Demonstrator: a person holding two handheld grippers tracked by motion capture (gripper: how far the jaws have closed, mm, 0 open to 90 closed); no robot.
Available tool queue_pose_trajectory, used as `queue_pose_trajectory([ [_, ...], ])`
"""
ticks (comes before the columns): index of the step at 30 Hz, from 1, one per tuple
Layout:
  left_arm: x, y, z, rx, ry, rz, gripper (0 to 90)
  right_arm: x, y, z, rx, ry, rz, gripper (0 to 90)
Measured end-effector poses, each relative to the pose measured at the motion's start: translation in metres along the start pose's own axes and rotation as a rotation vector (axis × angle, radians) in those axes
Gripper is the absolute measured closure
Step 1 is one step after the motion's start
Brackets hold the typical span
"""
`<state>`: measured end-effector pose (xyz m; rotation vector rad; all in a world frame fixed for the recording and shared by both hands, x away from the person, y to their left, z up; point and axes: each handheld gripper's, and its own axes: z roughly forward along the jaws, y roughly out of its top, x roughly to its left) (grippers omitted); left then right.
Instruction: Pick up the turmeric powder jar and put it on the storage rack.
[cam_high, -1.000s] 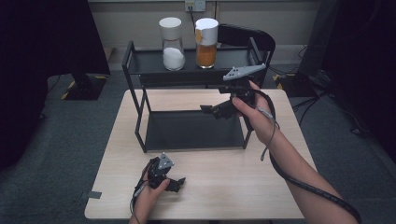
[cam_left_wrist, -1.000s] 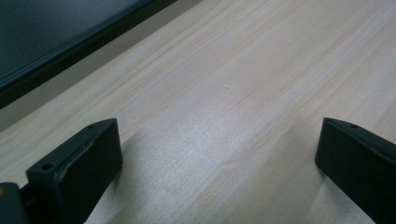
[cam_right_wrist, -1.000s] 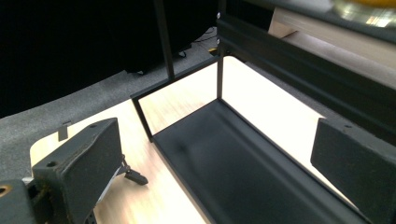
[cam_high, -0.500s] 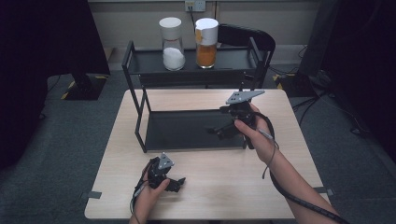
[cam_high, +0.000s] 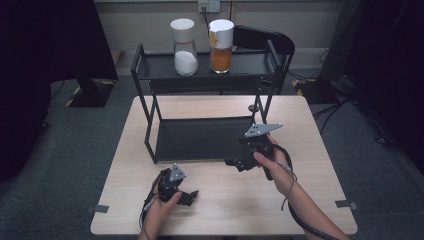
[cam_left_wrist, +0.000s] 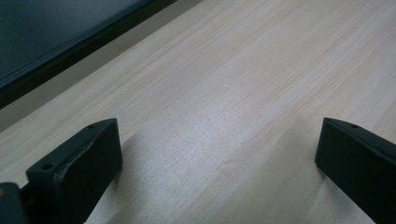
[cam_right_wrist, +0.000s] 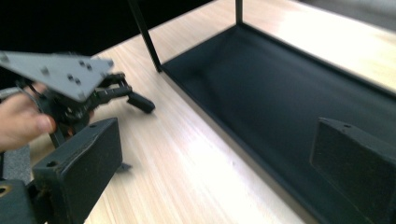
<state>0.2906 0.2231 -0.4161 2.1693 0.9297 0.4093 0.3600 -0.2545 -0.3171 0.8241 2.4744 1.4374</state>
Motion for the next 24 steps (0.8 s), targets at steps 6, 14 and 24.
queue_pose_trajectory([
  [6, 0.0, 0.0, 0.0, 0.0, 0.0, 0.0, 0.1, -0.004, -0.023, 0.002, 0.03, -0.013, 0.013, 1.2],
  [14, 0.0, 0.0, 0.0, 0.0, 0.0, 0.001, 0.1, -0.014, -0.05, 0.0, 0.056, -0.021, 0.05, 1.3],
  [24, 0.0, 0.0, 0.0, 0.0, 0.0, 0.0, 0.1, -0.019, -0.078, -0.005, 0.081, -0.028, 0.057, 1.4],
])
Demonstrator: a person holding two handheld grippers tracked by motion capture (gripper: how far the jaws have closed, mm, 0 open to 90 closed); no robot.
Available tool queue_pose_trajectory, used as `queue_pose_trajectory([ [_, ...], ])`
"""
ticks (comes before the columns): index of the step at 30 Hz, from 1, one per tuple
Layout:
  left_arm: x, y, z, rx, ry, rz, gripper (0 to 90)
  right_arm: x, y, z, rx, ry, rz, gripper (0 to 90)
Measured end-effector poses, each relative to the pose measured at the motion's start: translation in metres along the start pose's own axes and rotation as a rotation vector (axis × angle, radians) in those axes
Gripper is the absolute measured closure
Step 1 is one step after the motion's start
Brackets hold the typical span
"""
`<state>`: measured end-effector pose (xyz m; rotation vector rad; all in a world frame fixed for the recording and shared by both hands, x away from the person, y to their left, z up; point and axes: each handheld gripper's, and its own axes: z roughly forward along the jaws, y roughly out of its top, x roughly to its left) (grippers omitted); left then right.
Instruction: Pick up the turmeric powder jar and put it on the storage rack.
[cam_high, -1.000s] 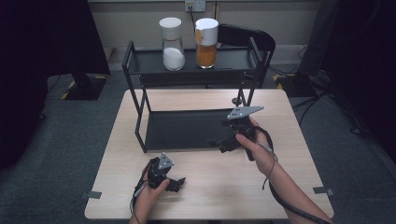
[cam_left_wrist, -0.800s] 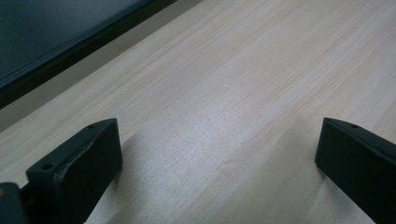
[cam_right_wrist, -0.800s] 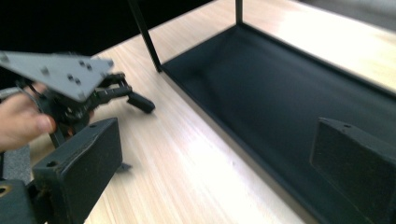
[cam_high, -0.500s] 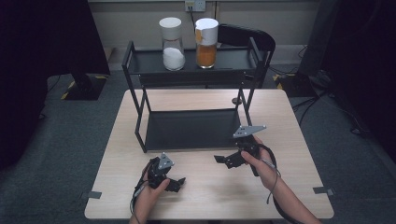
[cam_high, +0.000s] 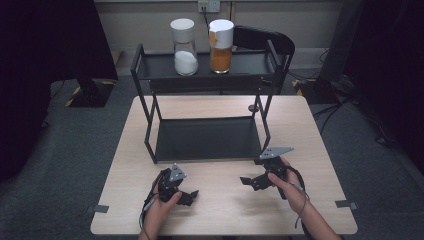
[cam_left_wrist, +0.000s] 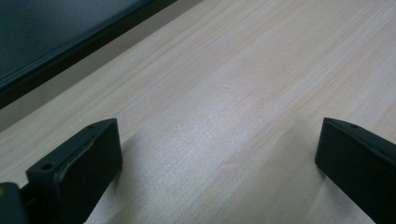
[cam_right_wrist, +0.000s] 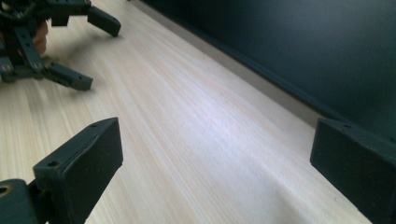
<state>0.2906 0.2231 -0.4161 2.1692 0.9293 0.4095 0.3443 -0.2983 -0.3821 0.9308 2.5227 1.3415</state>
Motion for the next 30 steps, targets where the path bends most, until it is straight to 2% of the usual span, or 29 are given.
queue_pose_trajectory([
  [7, 0.0, 0.0, 0.0, 0.0, 0.0, 0.0, 0.1, -0.002, -0.016, -0.001, 0.015, -0.011, -0.006, 1.3],
  [17, 0.0, 0.0, 0.0, 0.0, 0.0, 0.0, 0.1, -0.001, -0.036, -0.007, 0.047, -0.042, -0.054, 1.5],
  [25, 0.0, 0.0, 0.0, 0.0, 0.0, 0.0, 0.1, -0.004, -0.052, -0.016, 0.064, -0.065, -0.029, 1.4],
  [30, 0.0, 0.0, 0.0, 0.0, 0.0, 0.0, 0.1, -0.004, -0.059, -0.023, 0.066, -0.087, -0.039, 1.3],
])
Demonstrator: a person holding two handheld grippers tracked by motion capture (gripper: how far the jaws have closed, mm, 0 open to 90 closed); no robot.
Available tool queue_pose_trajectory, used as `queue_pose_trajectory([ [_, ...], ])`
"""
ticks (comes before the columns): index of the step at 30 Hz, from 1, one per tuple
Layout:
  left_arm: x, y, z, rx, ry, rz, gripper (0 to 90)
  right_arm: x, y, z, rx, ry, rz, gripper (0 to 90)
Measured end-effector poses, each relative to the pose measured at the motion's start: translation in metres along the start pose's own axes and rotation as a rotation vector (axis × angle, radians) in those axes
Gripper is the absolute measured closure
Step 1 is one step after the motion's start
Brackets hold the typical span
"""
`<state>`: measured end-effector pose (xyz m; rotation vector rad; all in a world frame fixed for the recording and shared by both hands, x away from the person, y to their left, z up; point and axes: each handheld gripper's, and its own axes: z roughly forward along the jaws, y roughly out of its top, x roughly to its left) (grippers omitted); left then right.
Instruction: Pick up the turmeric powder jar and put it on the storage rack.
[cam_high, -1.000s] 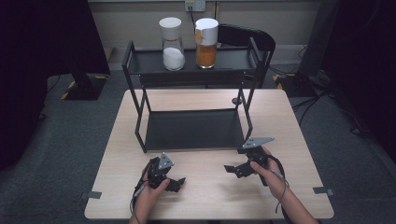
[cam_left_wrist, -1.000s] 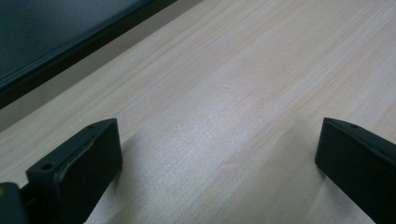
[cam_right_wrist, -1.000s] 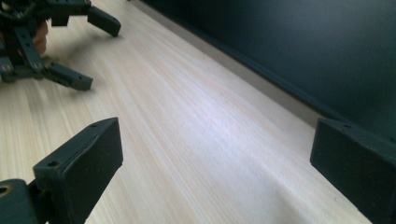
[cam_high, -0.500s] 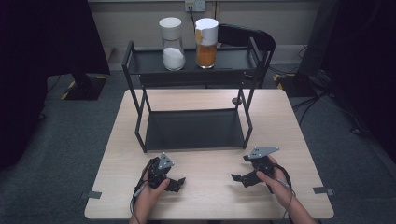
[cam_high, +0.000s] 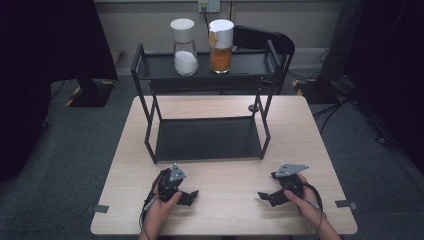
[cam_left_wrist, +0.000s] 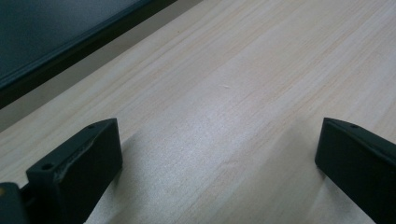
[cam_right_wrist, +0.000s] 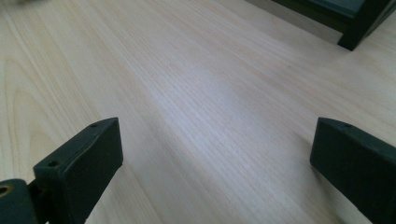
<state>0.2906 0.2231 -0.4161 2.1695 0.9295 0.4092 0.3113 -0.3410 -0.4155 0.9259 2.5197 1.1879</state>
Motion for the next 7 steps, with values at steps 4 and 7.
queue_pose_trajectory([
  [4, 0.0, 0.0, 0.0, 0.001, 0.0, 0.0, 0.1, 0.006, -0.001, -0.003, 0.022, -0.032, -0.048, 1.3],
  [7, 0.0, 0.001, 0.0, 0.002, -0.001, 0.001, 0.1, 0.012, 0.0, -0.003, 0.04, -0.057, -0.084, 0.6],
])
